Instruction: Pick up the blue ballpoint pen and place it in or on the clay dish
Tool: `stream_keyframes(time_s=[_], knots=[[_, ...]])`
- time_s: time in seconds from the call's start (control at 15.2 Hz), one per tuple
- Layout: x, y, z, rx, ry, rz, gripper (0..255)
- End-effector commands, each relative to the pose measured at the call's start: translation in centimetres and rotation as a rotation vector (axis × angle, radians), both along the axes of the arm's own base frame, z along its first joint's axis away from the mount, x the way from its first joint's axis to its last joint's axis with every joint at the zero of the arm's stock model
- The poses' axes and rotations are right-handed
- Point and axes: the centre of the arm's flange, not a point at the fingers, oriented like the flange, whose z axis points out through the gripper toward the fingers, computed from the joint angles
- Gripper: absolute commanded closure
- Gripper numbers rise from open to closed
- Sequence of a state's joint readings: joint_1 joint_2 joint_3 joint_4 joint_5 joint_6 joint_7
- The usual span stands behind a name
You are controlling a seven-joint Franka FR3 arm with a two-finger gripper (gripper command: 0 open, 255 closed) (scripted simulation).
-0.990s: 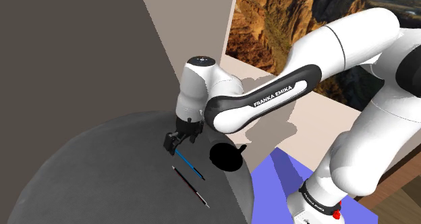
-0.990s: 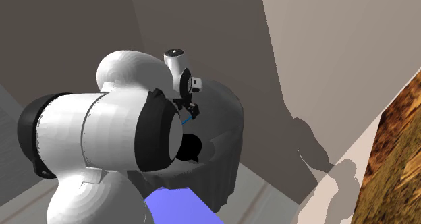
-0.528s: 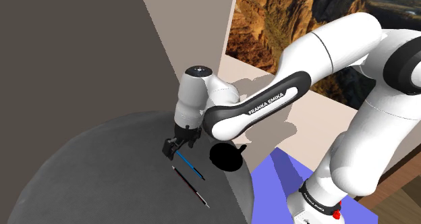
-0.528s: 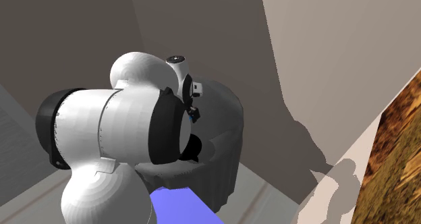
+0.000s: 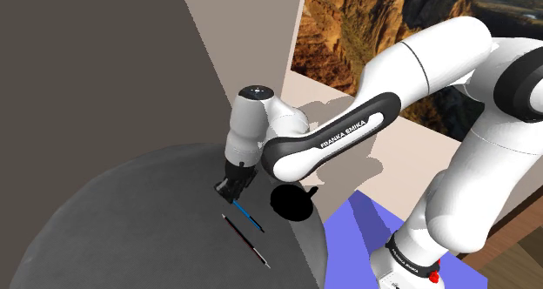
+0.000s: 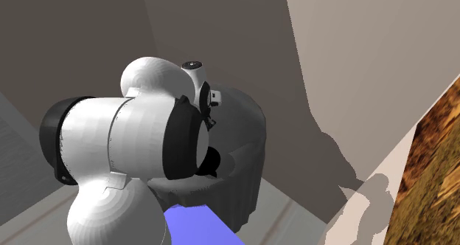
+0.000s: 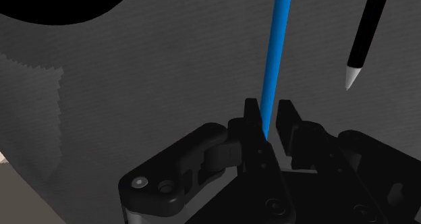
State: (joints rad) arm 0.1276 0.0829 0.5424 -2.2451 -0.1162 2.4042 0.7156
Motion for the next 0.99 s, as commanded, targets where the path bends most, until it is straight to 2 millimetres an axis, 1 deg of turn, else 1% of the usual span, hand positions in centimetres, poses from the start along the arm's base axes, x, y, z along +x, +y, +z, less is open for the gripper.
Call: stream_keyframes(time_s=[0.0,0.4,0.92], knots=[[0.0,0.0,0.0,0.000,0.000,0.000,255],[0.0,0.0,0.0,0.000,0.000,0.000,255],[0.0,0.0,4.2,0.000,0.000,0.000,255]])
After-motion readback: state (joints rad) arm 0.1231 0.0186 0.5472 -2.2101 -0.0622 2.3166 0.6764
